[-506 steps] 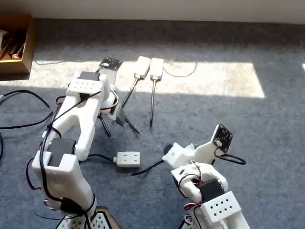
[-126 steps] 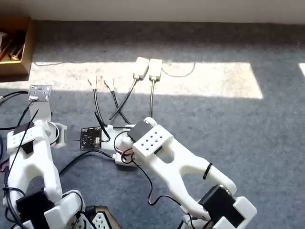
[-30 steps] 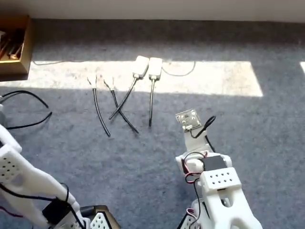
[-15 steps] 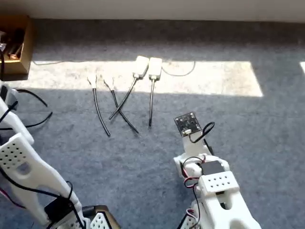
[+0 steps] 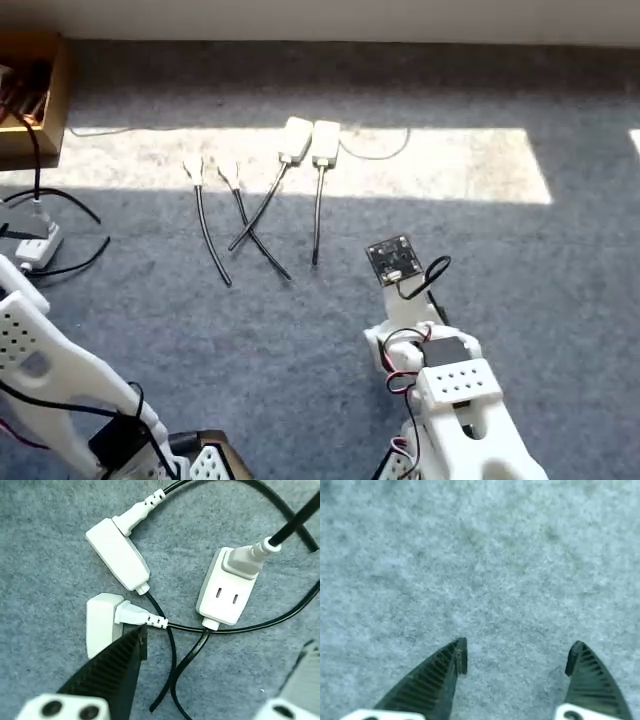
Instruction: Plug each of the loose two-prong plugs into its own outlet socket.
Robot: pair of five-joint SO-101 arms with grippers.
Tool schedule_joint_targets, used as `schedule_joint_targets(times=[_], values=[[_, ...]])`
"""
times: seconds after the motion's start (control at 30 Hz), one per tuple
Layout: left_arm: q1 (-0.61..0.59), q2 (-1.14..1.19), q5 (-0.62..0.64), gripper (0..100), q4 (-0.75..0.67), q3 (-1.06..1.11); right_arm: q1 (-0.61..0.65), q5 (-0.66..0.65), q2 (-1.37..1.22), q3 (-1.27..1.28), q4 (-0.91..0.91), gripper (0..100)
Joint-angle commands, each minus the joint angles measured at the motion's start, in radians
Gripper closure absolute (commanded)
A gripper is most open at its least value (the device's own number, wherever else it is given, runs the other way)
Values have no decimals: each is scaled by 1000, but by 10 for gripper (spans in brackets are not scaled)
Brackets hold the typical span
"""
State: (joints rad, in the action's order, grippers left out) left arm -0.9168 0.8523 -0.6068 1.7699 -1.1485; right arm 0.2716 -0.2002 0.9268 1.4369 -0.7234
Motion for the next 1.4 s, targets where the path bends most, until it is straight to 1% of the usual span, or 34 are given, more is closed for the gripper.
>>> schedule_joint_targets(times=[0.0,0.1,0.27,0.37,0.47,0.5,0.57,0.63,0.7,0.73,0.8,0.93,1.0,1.1,1.23,1.37], values=[[-2,-96,61,560,12,50,10,2,16,-2,19,687],[21,-292,141,560,12,213,10,2,16,-2,21,687],[105,-756,201,560,12,541,10,3,10,-1,48,687],[180,-1061,218,560,8,839,10,3,10,-1,48,687],[277,-1371,218,560,-12,1244,10,3,10,-1,47,687],[314,-1475,218,560,-48,1394,10,3,10,1,47,687],[371,-1690,216,560,-166,1701,10,3,10,1,47,687],[404,-1903,216,560,-313,1983,8,3,10,5,45,687],[421,-2109,216,560,-428,2216,10,2,16,21,45,687],[423,-2193,216,560,-462,2302,10,0,16,24,47,687],[427,-2367,216,560,-486,2440,10,0,16,24,47,687],[455,-2666,216,559,-486,2640,12,0,16,25,47,687],[461,-2706,216,559,-488,2695,12,-2,16,25,47,687],[481,-2632,216,560,-551,2767,12,-2,16,27,47,687],[484,-2615,216,560,-637,2847,12,-2,16,28,48,687],[481,-2623,216,560,-617,2845,12,-3,16,28,48,687]])
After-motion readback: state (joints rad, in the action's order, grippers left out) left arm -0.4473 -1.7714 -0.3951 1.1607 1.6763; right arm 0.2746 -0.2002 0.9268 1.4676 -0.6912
